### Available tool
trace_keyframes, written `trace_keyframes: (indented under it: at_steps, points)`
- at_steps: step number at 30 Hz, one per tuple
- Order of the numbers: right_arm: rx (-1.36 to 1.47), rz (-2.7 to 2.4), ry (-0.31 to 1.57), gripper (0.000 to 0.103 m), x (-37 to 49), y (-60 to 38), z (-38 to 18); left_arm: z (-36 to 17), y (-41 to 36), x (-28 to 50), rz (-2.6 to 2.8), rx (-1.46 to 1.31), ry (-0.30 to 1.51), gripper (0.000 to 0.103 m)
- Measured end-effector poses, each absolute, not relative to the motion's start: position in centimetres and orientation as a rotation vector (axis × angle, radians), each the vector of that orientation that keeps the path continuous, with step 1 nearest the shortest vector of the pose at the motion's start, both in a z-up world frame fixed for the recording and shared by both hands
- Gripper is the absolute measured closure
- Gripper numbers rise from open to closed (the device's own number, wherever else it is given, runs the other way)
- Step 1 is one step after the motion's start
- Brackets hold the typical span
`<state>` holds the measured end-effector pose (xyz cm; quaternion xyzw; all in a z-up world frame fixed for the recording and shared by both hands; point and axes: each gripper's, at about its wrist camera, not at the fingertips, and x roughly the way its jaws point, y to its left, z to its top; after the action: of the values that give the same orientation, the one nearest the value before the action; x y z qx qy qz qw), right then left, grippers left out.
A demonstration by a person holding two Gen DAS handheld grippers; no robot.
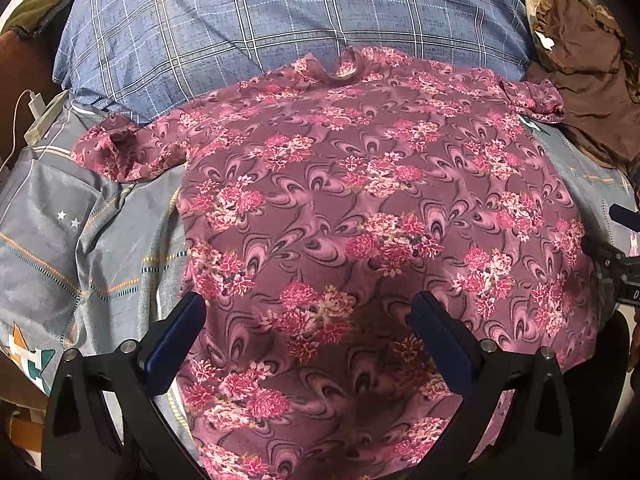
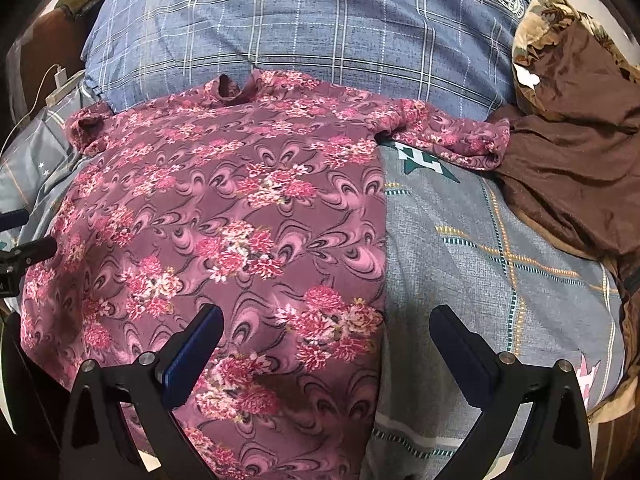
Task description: Fold small clothes
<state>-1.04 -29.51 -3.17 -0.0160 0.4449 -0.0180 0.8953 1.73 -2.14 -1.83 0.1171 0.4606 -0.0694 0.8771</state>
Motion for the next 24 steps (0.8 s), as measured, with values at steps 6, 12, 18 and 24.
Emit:
trace_keyframes:
  at_steps: [6, 12, 18, 24]
  points:
    - [0.003, -0.143, 0.815, 0.0, -0.5, -34.4, -1.9, -1.3, -1.4, 3.5, -0.113, 0.237, 0.96, 0.0]
    - [0.099, -0.3, 0.785, 0.0, 4.4, -44.0, -0.2, 0.0, 1.0, 6.2, -0.058, 0.144, 0.949, 0.0]
    - [0.15, -0.251, 0.76, 0.0, 11.2, -46.4, 1.4, -0.8, 1.2, 10.1, -0.032, 0.106, 0.983, 0.0]
    - [0.192, -0.268, 0.784, 0.004, 16.4, -45.7, 0.1, -1.8, 1.0, 14.3, -0.056, 0.055, 1.02, 0.0]
